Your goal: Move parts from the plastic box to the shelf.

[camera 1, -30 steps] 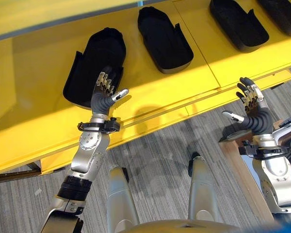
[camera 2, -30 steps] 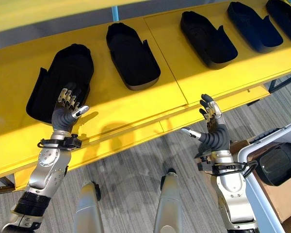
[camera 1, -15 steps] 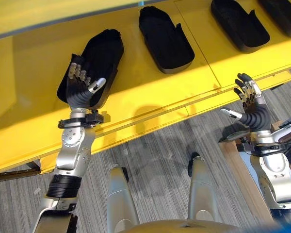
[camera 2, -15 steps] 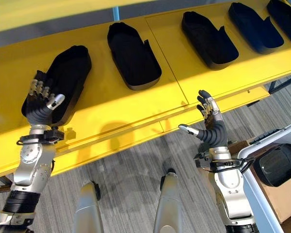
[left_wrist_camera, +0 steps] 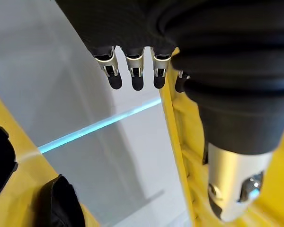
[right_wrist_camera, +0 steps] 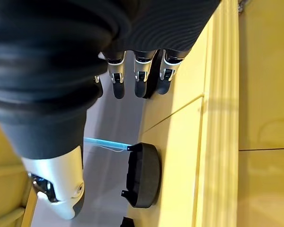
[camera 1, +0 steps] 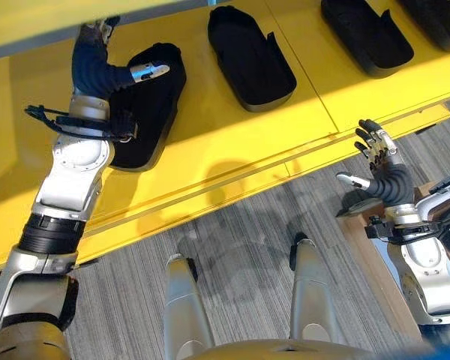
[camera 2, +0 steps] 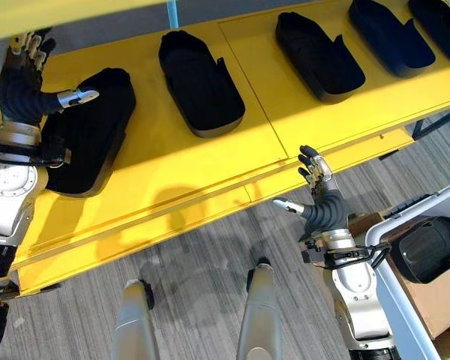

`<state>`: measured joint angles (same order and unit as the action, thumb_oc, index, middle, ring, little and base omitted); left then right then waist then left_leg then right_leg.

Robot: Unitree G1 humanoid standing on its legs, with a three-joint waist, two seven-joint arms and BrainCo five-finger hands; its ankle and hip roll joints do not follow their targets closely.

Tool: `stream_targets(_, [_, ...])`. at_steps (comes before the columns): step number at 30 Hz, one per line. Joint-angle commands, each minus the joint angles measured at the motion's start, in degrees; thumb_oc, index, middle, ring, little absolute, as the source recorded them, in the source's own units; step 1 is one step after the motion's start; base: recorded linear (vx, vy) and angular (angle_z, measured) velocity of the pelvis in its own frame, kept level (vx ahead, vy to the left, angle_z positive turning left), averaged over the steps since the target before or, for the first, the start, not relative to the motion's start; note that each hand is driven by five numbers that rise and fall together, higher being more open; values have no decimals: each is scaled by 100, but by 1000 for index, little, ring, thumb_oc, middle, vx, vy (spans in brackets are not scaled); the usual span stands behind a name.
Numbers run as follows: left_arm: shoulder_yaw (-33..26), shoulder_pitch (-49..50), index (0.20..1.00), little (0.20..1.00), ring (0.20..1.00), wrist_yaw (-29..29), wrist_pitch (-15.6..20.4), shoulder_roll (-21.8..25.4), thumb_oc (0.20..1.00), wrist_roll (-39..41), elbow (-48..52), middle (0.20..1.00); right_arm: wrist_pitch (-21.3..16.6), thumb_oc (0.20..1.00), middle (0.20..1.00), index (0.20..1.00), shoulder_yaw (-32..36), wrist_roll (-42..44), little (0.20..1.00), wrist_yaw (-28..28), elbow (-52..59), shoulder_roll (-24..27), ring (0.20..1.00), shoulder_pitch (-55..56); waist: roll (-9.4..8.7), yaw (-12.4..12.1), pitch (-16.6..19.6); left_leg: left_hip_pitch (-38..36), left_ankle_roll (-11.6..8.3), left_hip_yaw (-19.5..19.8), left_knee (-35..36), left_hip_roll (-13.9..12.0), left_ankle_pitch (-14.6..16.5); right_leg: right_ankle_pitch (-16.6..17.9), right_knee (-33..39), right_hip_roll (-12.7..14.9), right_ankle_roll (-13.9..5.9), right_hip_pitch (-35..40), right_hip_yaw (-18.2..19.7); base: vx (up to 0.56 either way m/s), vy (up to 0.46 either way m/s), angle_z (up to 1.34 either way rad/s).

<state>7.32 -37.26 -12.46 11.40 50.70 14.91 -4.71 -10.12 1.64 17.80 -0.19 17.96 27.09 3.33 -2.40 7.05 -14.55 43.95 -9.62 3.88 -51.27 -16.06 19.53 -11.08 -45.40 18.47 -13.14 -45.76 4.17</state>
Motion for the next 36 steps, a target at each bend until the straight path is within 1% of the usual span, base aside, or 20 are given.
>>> stream_targets(1, [133,-231,1000,1000,1000,-12,84,232,1000,-453,-133,1000,-266,1000,1000,1000,278,250,1000,84,156,250,1000,184,48,-74,346,348,294,125,93,215,-868,83,-666,-260,515,-353,36,0,0,0])
stream_targets(4, [353,-440,1000,1000,1000,1,32,492,1000,-704,-516,1000,-289,1000,1000,1000,303,279,1000,151,166,279,1000,281,56,-51,349,366,286,130,74,208,-869,81,-681,-257,499,-365,37,0,0,0])
stream_targets(9, [947,-885,1000,1000,1000,115,-164,906,1000,-1599,-1134,1000,-365,1000,1000,1000,376,285,1000,238,197,315,1000,454,43,-4,321,353,269,120,63,181,-868,77,-684,-248,462,-351,40,0,0,0])
stream_targets(10, [1186,-1077,1000,1000,1000,194,-244,1015,1000,-1980,-1341,1000,-383,1000,1000,1000,382,288,1000,254,207,321,1000,485,42,8,300,376,264,123,45,168,-871,74,-697,-246,456,-368,30,0,0,0])
stream_targets(11, [1195,-1086,1000,1000,1000,193,-244,1014,1000,-1980,-1345,1000,-383,1000,1000,1000,385,288,1000,254,207,317,1000,486,39,5,299,376,264,123,45,168,-871,74,-697,-246,456,-368,31,0,0,0])
stream_targets(13, [1360,-1190,1000,1000,1000,222,-315,1098,1000,-2270,-1590,1000,-392,1000,1000,1000,396,293,1000,270,213,318,1000,520,38,13,259,402,262,129,8,157,-859,72,-710,-238,450,-383,32,39,-3,1])
stream_targets(14, [1421,-1208,1000,1000,1000,288,-323,1198,1000,-2368,-1631,1000,-381,1000,1000,1000,398,284,1000,284,213,314,1000,545,45,2,274,340,243,129,-37,134,-686,-89,-785,-230,419,-339,22,83,0,-2])
stream_targets(15, [1437,-1225,1000,1000,1000,299,-320,1236,1000,-2410,-1677,1000,-384,1000,1000,1000,396,281,1000,291,219,315,1000,563,45,1,270,338,243,128,-35,131,-687,-89,-784,-231,419,-338,27,0,0,0])
stream_targets(16, [1479,-1243,1000,1000,1000,310,-329,1320,1000,-2551,-1733,1000,-382,1000,1000,1000,410,270,1000,312,236,329,1000,590,37,2,243,412,261,128,-6,152,-852,69,-732,-239,449,-397,37,-90,7,-2])
stream_targets(18, [1614,-1329,1000,1000,1000,316,-344,1412,1000,-2795,-1797,1000,-381,1000,1000,1000,411,251,1000,315,232,362,1000,599,31,7,244,423,259,127,-10,146,-851,70,-730,-240,446,-408,45,-5,0,1])
stream_targets(19, [1697,-1385,1000,1000,1000,310,-366,1461,1000,-2953,-1832,1000,-390,1000,1000,1000,411,251,1000,325,225,376,1000,607,36,3,264,368,237,121,-54,124,-685,-85,-796,-236,413,-358,42,82,-4,0])
stream_targets(21, [1836,-1466,1000,1000,1000,329,-406,1547,1000,-3266,-1807,1000,-386,1000,1000,1000,424,246,1000,340,223,408,1000,620,36,8,260,380,238,127,-69,122,-680,-87,-806,-236,406,-364,47,40,-1,-1])
stream_targets(26, [2108,-1630,1000,1000,1000,419,-422,1761,1000,-3751,-1804,1000,-352,1000,1000,1000,473,222,1000,348,259,416,1000,648,24,-1,247,402,234,123,-90,121,-670,-82,-803,-226,399,-384,41,0,0,0])
stream_targets(33, [2120,-1620,1000,1000,1000,410,-311,2070,1000,-3814,-1775,1000,-379,1000,1000,1000,523,230,1000,357,252,434,1000,654,26,-17,228,392,238,114,-83,109,-675,-73,-788,-237,390,-383,54,0,0,0])
stream_targets(36, [2288,-1668,1000,1000,1000,444,-229,2312,1000,-4090,-1636,1000,-368,1000,1000,1000,533,234,1000,411,270,450,1000,700,36,-26,235,389,239,109,-80,104,-667,-83,-794,-232,383,-369,56,-26,2,0])
